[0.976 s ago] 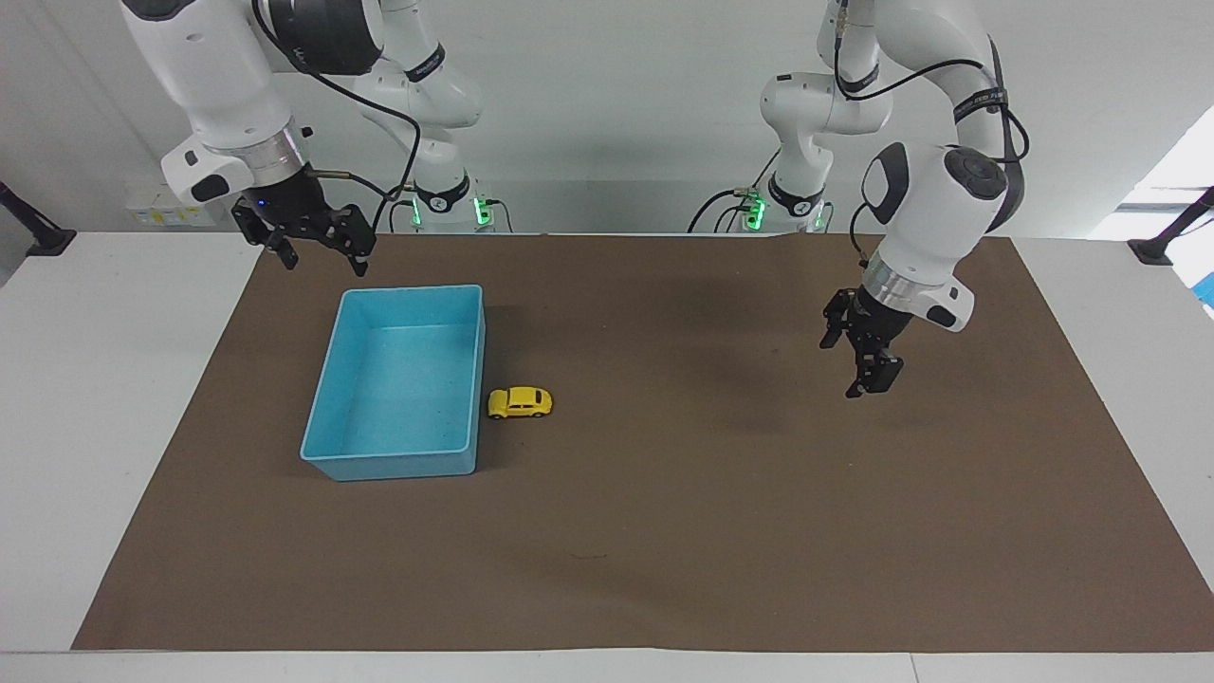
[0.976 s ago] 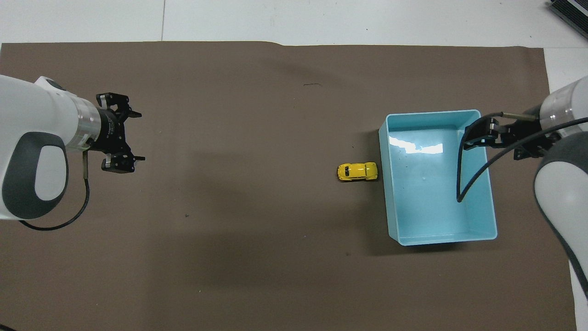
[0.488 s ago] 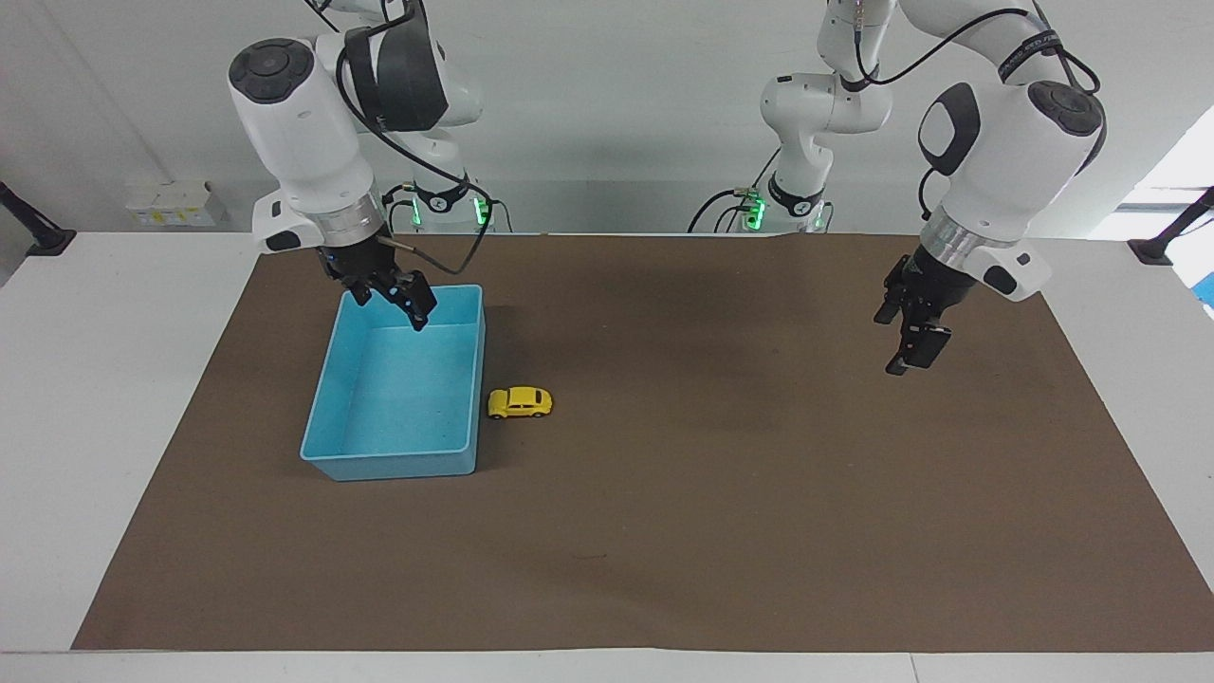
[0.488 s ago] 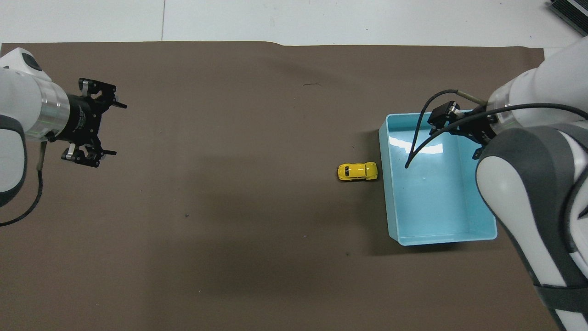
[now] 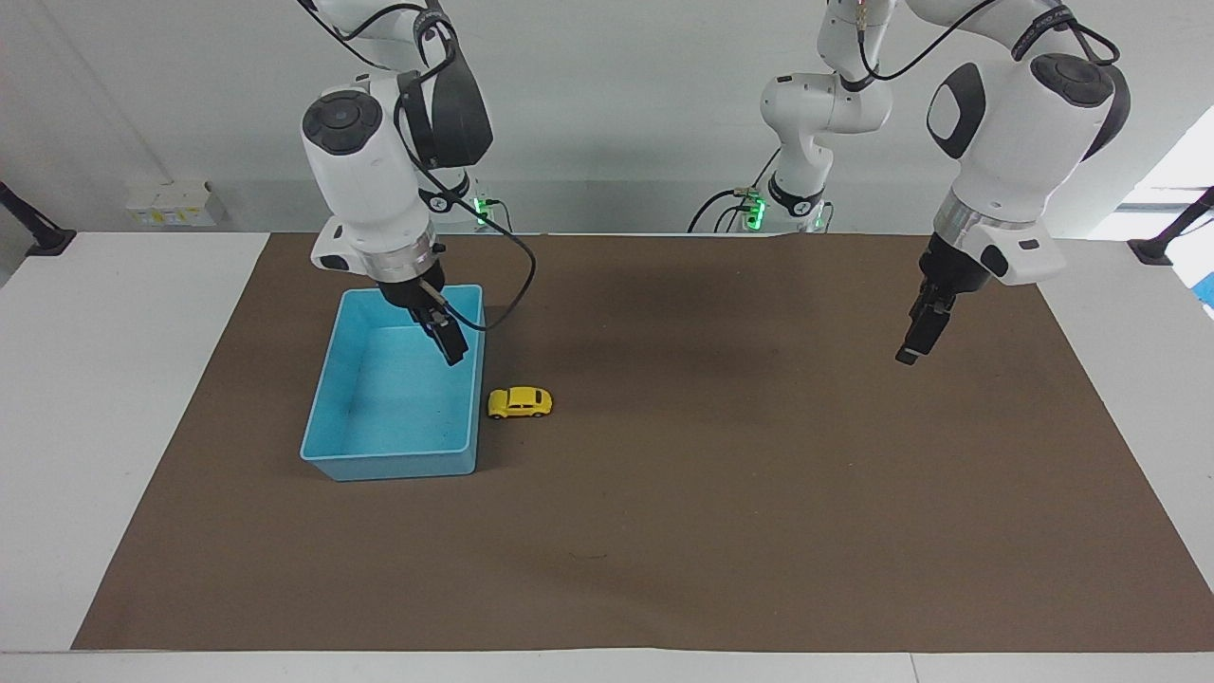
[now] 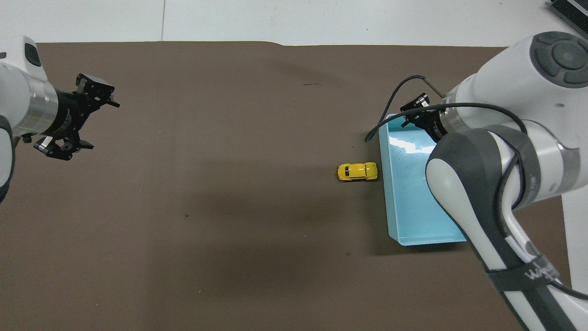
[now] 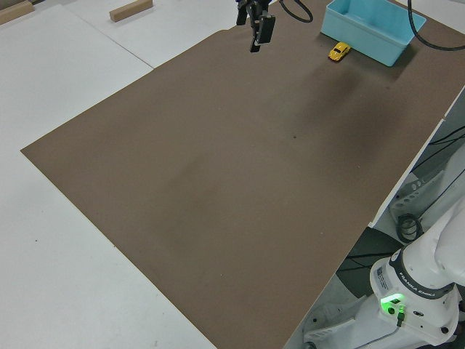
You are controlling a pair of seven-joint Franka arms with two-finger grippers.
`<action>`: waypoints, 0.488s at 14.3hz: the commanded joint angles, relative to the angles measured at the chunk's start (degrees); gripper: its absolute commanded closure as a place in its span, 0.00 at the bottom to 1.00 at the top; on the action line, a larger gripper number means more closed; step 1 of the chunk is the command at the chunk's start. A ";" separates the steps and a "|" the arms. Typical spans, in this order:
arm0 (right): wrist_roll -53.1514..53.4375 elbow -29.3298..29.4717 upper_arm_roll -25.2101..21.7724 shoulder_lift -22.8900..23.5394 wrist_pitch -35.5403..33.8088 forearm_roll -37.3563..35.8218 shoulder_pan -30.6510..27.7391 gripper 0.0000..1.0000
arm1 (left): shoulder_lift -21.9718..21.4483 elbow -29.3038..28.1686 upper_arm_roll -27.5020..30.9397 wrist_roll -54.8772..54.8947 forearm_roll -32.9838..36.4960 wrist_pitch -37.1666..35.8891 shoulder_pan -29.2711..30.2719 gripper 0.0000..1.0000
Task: Wind up and store yellow beetle car
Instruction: 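Reach the right gripper over the bin toward the car while the left gripper withdraws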
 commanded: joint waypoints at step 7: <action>30.21 -1.74 0.20 6.67 6.25 -6.41 5.85 0.00 | -5.10 1.01 -0.29 26.93 0.93 -2.16 3.28 0.00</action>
